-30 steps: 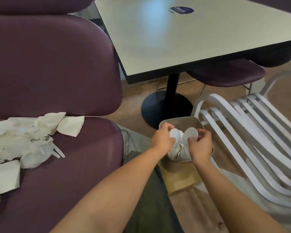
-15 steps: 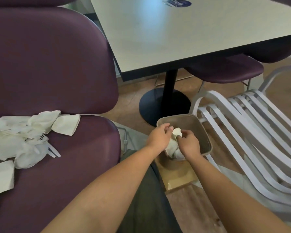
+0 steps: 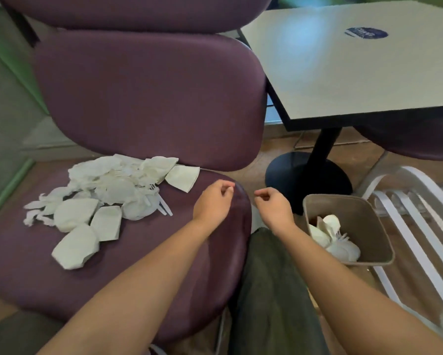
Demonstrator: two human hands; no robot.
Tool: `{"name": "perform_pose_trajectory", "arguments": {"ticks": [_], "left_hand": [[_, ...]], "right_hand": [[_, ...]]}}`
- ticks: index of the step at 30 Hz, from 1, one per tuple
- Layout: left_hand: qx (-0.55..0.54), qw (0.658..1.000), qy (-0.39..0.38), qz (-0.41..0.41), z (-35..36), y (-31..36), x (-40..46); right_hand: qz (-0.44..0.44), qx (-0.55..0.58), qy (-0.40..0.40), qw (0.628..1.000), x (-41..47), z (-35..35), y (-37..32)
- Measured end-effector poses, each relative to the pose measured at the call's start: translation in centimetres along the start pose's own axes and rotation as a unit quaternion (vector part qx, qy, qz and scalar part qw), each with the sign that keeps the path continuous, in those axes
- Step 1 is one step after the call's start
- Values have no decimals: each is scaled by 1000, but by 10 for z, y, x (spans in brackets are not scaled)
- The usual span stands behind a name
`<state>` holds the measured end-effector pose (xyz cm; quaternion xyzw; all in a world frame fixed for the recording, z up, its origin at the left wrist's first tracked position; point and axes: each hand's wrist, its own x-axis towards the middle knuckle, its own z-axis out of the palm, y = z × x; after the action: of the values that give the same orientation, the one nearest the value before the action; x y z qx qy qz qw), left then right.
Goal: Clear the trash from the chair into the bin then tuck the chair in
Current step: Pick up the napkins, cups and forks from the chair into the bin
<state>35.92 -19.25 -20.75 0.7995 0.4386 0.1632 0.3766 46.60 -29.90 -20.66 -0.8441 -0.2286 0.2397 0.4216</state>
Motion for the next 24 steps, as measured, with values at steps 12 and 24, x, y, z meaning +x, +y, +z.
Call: {"name": "perform_pose_trajectory", "arguments": {"ticks": [12,24], "left_hand": [[-14,988,114,-106,-124,-121,-10],[3,981,153,-120,-179,-176,11]], "right_hand": [[-105,-38,-136,984,-14,135,-83],[-305,-286,-217,882,4,231,-128]]}}
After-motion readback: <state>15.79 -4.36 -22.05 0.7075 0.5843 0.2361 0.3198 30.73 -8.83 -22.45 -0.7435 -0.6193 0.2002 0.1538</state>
